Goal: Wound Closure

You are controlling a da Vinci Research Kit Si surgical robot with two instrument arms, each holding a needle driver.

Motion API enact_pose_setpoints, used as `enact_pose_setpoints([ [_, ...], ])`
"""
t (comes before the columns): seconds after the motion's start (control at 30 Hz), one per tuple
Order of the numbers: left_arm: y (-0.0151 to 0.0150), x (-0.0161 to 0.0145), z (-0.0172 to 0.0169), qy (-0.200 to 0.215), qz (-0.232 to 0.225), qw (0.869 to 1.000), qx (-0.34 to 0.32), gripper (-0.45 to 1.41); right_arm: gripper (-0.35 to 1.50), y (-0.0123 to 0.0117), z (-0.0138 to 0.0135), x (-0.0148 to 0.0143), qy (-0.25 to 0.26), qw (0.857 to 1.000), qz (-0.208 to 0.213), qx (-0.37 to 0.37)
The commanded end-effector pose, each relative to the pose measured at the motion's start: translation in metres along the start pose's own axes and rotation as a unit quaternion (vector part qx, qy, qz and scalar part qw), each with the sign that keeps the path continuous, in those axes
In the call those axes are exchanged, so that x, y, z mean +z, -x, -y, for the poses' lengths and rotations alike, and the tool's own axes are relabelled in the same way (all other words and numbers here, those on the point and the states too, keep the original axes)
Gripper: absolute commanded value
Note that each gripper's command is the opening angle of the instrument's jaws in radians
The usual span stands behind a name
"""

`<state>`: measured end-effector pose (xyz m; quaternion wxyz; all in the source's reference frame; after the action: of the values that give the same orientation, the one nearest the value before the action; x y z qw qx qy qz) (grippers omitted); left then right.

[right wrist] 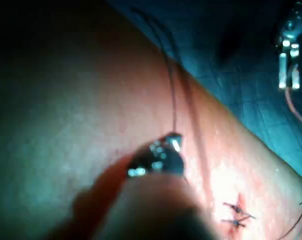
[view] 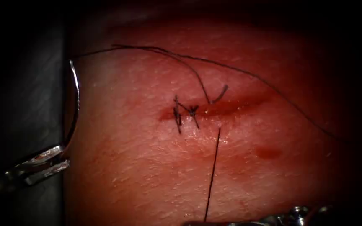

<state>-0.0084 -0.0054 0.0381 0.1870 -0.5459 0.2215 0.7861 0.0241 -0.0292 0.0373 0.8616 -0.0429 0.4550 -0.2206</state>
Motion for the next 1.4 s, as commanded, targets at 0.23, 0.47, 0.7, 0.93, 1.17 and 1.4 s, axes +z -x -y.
enact_pose_setpoints([
  [0.23,0.0002,0.0007,-0.0002,0.001,-0.001,1.0,0.003,-0.45,-0.35,-0.0009,0.0013,0.0006,-0.003,1.0,-0.007,0.001],
  [0.47,-0.0025,0.0007,0.0014,-0.025,-0.016,1.0,0.01,-0.45,-0.35,-0.0023,0.0021,-0.0004,-0.017,0.999,-0.026,0.008],
  [0.7,-0.0034,0.0018,0.0035,-0.03,-0.021,0.999,0.014,-0.45,-0.35,-0.0035,0.0026,-0.001,-0.024,0.999,-0.037,0.021],
  [0.93,-0.0013,0.0042,0.0061,-0.027,-0.018,0.999,0.015,-0.45,-0.35,-0.004,0.0025,-0.001,-0.039,0.997,-0.065,0.033],
  [1.17,0.0029,0.007,0.0089,-0.035,-0.003,0.999,0.011,-0.45,1.16,-0.0001,-0.0012,-0.0017,0.044,0.994,-0.078,0.067],
  [1.4,0.0057,0.0089,0.0109,-0.04,0.006,0.999,0.01,-0.45,1.11,0.0068,-0.0036,-0.0014,0.065,0.994,-0.039,0.073],
])
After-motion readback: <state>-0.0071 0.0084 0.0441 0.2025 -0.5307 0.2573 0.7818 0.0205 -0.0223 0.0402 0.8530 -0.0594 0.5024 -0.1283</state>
